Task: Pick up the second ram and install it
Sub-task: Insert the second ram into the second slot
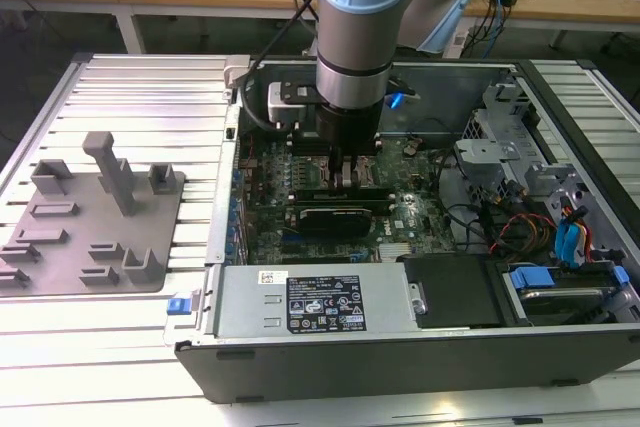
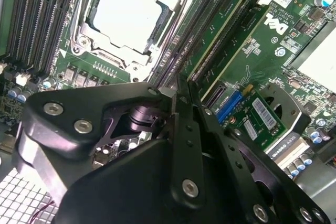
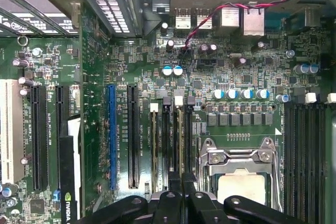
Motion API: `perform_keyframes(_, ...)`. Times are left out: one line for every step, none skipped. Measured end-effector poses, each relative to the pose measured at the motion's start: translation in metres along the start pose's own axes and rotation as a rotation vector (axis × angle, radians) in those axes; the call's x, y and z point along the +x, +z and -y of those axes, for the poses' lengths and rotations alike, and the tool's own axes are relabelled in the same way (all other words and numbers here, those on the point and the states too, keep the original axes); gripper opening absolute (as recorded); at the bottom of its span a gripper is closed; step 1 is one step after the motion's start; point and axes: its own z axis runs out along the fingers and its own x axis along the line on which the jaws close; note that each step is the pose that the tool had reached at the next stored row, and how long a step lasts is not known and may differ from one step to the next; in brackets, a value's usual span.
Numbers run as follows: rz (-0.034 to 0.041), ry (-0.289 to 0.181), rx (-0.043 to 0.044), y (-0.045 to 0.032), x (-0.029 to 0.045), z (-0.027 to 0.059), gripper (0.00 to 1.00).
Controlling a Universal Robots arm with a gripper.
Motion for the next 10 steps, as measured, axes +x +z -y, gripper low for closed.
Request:
perform_keyframes(-0.0001, 0.0, -0.0001, 0.0, 0.0, 0.0, 0.1)
perform_keyframes(-0.0001, 0.0, 0.0, 0.0001, 0.0, 0.0, 0.1)
perform_keyframes(0.0002, 0.0, 0.0, 0.0013, 0.0, 0.0, 0.1)
perform_keyframes(0.0001, 0.0, 0.0001, 0.0014, 0.0001, 0.0, 0.1)
perform_keyframes(-0.0001, 0.0, 0.0, 0.0015, 0.0001, 0.0, 0.1)
perform_keyframes(-0.0001, 0.0, 0.0, 0.0016, 0.0001, 0.0, 0.1)
perform_keyframes(0.0003, 0.0, -0.0003, 0.0017, 0.0, -0.0001, 0.11)
perform_keyframes(0.0, 0.0, 0.0, 0.0018, 0.0001, -0.0001, 0.18)
perform_keyframes(0.0001, 0.0, 0.0001, 0.0017, 0.0, 0.0, 0.18)
perform_keyframes(0.0003, 0.0, 0.0001, -0.0008, -0.0001, 0.0, 0.18)
